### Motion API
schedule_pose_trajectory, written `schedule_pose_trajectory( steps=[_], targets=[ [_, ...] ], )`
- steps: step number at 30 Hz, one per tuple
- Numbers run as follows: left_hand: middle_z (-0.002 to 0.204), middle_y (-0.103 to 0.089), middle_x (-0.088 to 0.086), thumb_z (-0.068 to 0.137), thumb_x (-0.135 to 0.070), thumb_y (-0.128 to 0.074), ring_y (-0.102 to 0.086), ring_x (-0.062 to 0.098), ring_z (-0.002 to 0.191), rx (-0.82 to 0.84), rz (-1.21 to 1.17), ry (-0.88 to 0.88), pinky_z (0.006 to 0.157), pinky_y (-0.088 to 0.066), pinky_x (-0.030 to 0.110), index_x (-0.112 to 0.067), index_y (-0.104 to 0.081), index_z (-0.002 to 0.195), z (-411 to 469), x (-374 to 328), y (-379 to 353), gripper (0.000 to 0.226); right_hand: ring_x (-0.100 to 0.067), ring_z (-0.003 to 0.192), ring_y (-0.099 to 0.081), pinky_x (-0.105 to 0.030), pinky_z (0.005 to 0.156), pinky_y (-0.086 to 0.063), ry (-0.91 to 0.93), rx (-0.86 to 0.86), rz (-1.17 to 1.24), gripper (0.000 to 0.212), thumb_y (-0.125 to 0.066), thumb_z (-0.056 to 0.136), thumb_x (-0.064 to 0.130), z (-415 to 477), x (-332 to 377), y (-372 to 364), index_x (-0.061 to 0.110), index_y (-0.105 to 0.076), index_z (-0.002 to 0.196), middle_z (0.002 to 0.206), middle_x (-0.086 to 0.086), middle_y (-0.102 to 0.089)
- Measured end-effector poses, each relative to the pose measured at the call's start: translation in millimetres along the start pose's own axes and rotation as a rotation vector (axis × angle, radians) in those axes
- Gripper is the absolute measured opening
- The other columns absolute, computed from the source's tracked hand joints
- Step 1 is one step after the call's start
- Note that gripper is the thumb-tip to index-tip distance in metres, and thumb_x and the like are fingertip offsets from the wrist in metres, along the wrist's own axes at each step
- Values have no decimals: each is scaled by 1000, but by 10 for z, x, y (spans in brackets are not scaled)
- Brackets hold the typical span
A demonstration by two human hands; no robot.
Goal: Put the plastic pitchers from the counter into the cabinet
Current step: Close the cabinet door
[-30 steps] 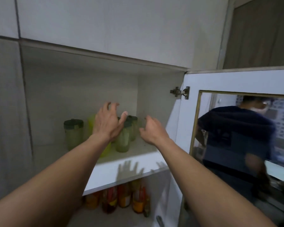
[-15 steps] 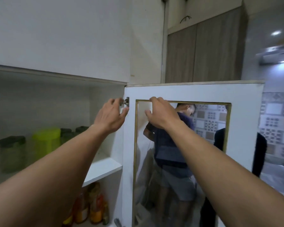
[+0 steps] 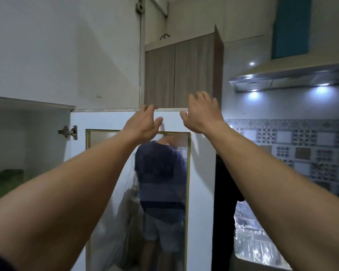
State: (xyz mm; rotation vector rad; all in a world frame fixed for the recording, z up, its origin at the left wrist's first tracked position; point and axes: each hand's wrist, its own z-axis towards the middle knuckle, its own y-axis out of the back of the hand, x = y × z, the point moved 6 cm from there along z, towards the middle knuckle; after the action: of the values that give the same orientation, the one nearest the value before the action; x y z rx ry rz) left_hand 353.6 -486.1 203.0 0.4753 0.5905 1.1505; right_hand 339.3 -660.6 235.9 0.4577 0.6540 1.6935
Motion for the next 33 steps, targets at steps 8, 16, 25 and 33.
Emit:
schedule_pose_trajectory(
  steps=[8, 16, 25, 33],
  targets=[
    [165, -12, 6, 105, -32, -30, -9, 31, 152, 179, 101, -62, 117, -17, 63, -28, -14, 157, 388, -335, -489, 55, -38, 127, -46, -53, 105, -39, -78, 162, 76, 36, -41, 96, 18, 121, -489, -258, 4, -54, 126, 137, -17, -54],
    [167, -5, 4, 105, -34, -28, -5, 30, 153, 177, 115, -29, 119, -12, 62, -32, -7, 157, 221, -357, -289, 56, -36, 86, -54, -35, 74, -40, -46, 213, 112, 20, -42, 84, 7, 13, -397, 143, 8, -60, 92, 95, -12, -61],
    [152, -45, 7, 103, -36, -32, -43, 30, 138, 111, -20, -32, 112, -36, 43, -28, -29, 154, -595, -392, 759, 52, -24, 80, -60, -35, 68, -51, 21, 355, 291, 14, -61, 94, 20, -335, 219, 1116, 8, -63, 88, 102, -12, -66],
    [124, -68, 9, 95, -43, -34, -59, 24, 116, 1, -324, 250, 95, -49, 37, -20, -64, 131, -1554, -73, 2110, 52, -26, 110, -66, -56, 105, -45, 29, 784, 1029, 49, -35, 106, 47, -922, 1237, 1592, 8, -58, 127, 118, -11, -70]
  ],
)
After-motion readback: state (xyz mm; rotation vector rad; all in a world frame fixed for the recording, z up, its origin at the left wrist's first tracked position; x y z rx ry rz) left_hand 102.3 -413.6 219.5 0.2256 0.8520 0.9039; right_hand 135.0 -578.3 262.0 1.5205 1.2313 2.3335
